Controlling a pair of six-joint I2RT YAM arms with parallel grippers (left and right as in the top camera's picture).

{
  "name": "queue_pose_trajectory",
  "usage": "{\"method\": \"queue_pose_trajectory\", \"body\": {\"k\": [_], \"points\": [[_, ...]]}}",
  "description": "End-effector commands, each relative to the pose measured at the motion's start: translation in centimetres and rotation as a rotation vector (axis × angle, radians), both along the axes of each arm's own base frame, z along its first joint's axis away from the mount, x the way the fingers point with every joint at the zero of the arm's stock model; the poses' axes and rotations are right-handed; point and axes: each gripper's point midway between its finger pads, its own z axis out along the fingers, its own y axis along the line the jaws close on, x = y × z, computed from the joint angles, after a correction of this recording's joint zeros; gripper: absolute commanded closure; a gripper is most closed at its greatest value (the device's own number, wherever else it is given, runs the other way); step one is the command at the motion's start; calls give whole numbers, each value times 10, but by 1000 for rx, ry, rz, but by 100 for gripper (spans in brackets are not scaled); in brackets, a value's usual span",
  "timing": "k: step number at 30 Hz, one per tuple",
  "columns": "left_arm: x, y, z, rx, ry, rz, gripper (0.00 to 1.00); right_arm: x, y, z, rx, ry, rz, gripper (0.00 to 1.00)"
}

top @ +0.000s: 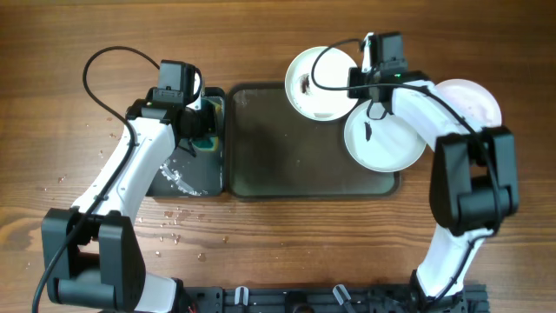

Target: Clean dirty plates on tray and stack at the side

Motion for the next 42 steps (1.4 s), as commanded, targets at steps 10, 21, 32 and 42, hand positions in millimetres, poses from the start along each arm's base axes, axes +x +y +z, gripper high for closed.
{"method": "queue_pose_trajectory", "body": {"k": [10, 21, 32, 42], "points": [[0, 0, 9, 0, -23, 15, 96, -17, 60, 4, 320, 90, 127, 96], [1, 0, 9, -5, -24, 23, 96, -90, 94, -14, 324, 399, 8, 96], [-4, -21, 9, -119, 8, 70, 96, -135, 118, -26, 184, 505, -4, 93], [-8, -43, 17, -199, 40, 113, 96, -122, 115, 2, 183, 425, 96, 79]]}}
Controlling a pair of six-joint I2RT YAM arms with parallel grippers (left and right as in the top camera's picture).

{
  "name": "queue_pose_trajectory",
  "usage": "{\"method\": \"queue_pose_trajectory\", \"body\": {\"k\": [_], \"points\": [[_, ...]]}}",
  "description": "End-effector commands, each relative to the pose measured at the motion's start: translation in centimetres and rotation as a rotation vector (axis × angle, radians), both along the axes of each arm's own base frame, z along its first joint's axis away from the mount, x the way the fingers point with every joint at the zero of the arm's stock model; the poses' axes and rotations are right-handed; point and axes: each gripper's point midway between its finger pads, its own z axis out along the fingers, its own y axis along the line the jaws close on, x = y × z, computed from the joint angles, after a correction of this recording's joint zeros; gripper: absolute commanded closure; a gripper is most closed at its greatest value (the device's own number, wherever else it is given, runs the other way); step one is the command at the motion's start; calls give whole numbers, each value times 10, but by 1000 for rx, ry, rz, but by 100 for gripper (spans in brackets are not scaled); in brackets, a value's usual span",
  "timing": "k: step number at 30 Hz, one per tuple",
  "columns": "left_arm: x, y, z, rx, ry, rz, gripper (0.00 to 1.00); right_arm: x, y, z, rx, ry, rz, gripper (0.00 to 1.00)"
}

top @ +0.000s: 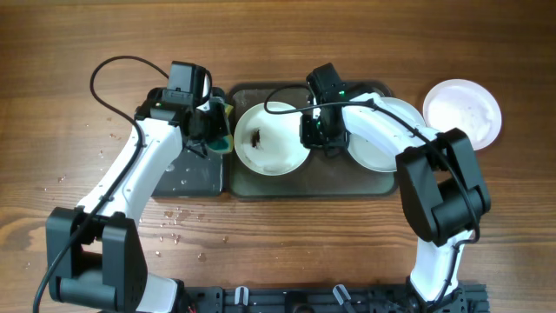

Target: Clean dirty plates on tray and stack at the side

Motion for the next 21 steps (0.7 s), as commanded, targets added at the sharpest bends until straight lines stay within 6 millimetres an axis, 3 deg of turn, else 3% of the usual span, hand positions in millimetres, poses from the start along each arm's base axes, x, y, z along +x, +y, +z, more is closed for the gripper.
{"method": "queue_pose_trajectory", "body": {"k": [1, 7, 21], "points": [[0, -10, 20, -58, -1, 37, 96, 22, -6, 33, 9, -124, 42, 79], [5, -17, 34, -66, -21, 28, 96, 23, -10, 29, -12, -145, 79, 85], [0, -51, 2, -47, 44, -15, 96, 26, -11, 18, -12, -180, 71, 90]]}}
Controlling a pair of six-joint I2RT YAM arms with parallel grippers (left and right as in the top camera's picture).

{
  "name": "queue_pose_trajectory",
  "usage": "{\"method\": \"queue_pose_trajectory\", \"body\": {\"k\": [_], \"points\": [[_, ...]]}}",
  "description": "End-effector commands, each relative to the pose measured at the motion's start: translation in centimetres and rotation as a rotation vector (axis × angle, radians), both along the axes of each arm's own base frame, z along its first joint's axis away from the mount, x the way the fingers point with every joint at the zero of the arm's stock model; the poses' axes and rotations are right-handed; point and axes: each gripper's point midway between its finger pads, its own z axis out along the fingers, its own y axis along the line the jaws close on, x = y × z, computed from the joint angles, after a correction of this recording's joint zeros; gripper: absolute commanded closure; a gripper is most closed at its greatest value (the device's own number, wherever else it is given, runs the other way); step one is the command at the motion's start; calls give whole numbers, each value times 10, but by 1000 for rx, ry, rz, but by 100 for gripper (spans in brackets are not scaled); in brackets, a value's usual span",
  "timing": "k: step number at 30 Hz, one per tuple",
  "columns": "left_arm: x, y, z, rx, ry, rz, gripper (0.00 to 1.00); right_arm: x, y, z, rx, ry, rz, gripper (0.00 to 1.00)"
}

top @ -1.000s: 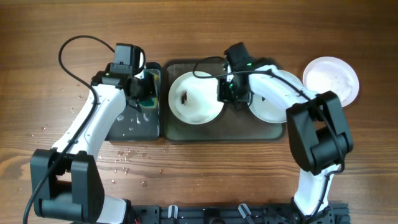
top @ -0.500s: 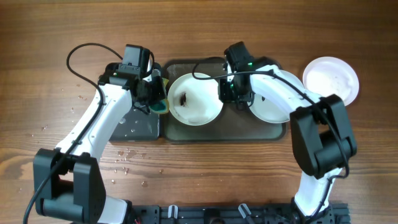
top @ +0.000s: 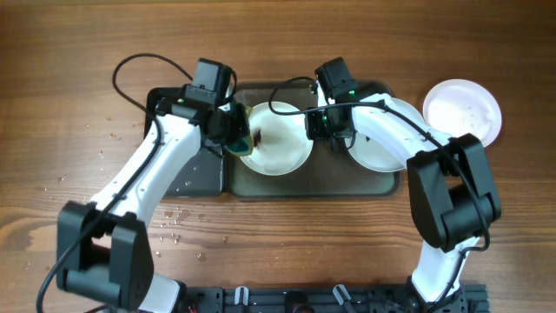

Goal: Clean dirty plates on tray and stack at the side
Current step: 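Scrub the plate surface with the sponge in the left gripper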

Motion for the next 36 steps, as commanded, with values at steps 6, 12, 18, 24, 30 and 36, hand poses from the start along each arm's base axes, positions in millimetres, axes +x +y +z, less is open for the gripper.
{"method": "queue_pose_trajectory", "body": {"k": [6, 12, 18, 24, 30, 36], "points": [[12, -14, -15, -9, 10, 20, 96, 0, -4, 3, -18, -18, 6, 93], [10, -17, -26, -1, 34, 12, 96, -1, -5, 3, -19, -16, 6, 92], [11, -18, -30, 0, 36, 12, 96, -4, -6, -5, -18, -17, 5, 95], [13, -20, -40, 4, 48, 10, 96, -4, -5, -11, -7, -31, 6, 96], [17, -22, -47, 2, 48, 11, 96, -4, -4, -11, -3, -31, 7, 96], [19, -25, -56, -2, 56, 24, 96, -8, 5, -10, -2, -33, 28, 96]]}}
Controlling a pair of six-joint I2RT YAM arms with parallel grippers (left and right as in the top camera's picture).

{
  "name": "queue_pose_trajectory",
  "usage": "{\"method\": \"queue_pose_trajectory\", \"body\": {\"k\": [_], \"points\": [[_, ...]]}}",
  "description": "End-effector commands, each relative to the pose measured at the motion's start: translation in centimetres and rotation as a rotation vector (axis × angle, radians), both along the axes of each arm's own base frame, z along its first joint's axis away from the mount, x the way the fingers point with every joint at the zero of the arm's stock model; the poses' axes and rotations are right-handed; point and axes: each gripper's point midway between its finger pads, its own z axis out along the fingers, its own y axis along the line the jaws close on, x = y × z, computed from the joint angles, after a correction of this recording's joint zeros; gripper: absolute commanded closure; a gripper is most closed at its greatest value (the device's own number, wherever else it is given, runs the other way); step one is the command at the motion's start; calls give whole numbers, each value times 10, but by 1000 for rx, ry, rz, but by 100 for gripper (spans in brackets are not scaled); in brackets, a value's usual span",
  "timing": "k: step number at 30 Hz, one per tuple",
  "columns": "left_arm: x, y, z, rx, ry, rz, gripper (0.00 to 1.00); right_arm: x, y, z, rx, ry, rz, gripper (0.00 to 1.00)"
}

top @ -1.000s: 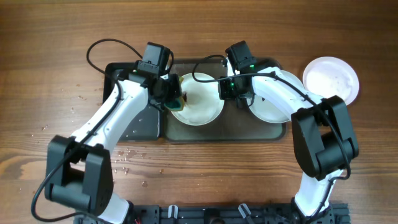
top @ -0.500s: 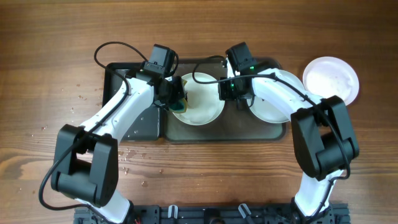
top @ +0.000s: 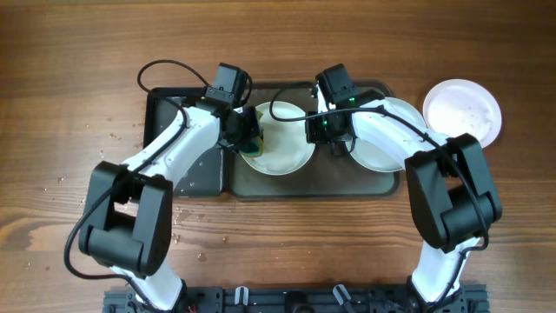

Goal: Clean dirty plates on tray and stack at the side
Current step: 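Scrub the plate surface with the sponge in the left gripper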

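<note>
A white plate lies on the left half of the dark tray. My left gripper is shut on a green and yellow sponge, which presses on the plate's left part and covers whatever is under it. At the plate's right rim my right gripper is shut on the edge. A second white plate sits on the tray's right half, partly under the right arm. Off the tray at the far right is another white plate.
A smaller dark tray with water drops on it adjoins the big tray on the left. Droplets and crumbs spot the wooden table to the left. Cables loop above both wrists.
The left gripper with the sponge has moved right, from the plate's left rim onto its surface, covering the brown spot. The plate and the right gripper have hardly moved.
At first the right gripper held a soiled plate over the tray's far edge while the left gripper was at the small tray with the sponge. Then the plate lay on the tray's left half. The sponge came to its rim, and now rests on it.
</note>
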Motion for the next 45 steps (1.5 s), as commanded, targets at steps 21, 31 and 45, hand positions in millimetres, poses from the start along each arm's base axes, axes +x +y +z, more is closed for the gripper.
{"method": "queue_pose_trajectory", "body": {"k": [21, 31, 45], "points": [[-12, -40, -44, -100, 119, -71, 96, -9, 11, -9, -8, 11, 17, 96], [-19, -57, -41, -143, 128, -109, 96, -10, 19, -8, 36, 15, 36, 96], [3, -70, 19, -283, -1, -201, 96, -10, 19, -8, 35, 14, 39, 96]]}}
